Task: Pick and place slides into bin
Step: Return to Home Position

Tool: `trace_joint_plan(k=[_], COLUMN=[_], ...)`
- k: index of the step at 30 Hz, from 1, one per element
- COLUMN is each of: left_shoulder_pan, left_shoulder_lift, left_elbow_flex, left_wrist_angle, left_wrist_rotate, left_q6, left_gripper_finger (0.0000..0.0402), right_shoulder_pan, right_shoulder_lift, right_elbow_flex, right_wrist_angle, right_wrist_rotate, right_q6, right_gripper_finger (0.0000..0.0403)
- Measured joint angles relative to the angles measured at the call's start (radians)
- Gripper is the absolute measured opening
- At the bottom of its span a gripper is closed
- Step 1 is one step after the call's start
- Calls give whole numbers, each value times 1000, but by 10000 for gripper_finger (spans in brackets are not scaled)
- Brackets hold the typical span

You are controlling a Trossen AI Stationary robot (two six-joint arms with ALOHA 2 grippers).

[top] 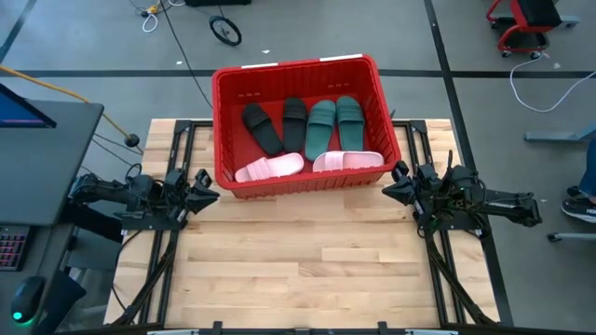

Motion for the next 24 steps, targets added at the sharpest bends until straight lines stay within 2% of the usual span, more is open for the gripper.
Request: trace_joint_plan(k=[11, 24], left_shoulder_pan=[0, 0], left_shoulder_lift=[0, 0], left_elbow_flex=[0, 0], left_wrist_angle=[0, 0], left_wrist_rotate=[0, 0], left_q6=[0, 0], left_gripper_finger=[53, 63], right_shoulder_pan=[0, 0], right_shoulder_lift=[0, 0], right_elbow_flex=[0, 0], right_wrist_angle=[0, 0], right_wrist_rotate=[0, 0], right_q6=[1, 0], right_gripper_finger=[14, 14])
